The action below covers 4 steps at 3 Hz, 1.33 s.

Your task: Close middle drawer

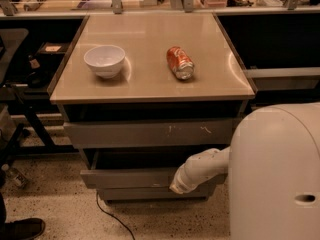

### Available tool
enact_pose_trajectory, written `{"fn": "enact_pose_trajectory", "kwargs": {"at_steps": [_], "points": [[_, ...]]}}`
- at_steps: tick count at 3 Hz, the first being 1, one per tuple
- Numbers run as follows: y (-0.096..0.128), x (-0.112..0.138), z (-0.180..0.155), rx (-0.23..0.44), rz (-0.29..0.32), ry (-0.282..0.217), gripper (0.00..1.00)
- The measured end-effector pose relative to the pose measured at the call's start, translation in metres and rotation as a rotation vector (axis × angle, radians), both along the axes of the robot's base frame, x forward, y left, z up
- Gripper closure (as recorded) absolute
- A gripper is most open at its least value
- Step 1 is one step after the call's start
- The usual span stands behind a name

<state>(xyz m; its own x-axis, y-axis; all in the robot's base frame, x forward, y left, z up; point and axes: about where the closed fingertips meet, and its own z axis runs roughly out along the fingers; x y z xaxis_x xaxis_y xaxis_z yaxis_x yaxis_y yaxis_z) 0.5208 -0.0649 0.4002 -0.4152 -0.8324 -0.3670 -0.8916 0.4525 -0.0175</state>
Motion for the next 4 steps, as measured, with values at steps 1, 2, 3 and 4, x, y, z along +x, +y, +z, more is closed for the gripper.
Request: {"fn": "enact_pose_trajectory", "kwargs": {"at_steps": [1, 2, 3, 4], "points": [[0.0025, 0.0146, 0.0021, -0.004, 0.0, -0.02, 1.0], [0.0025, 0.0148, 0.0022, -0.004, 0.0, -0.02, 0.82], [0.0025, 0.0148, 0.0022, -0.004, 0.0, -0.02, 0.59], [0.0026, 0.0148, 0.0022, -0.004, 0.0, -0.02, 0.36]]}}
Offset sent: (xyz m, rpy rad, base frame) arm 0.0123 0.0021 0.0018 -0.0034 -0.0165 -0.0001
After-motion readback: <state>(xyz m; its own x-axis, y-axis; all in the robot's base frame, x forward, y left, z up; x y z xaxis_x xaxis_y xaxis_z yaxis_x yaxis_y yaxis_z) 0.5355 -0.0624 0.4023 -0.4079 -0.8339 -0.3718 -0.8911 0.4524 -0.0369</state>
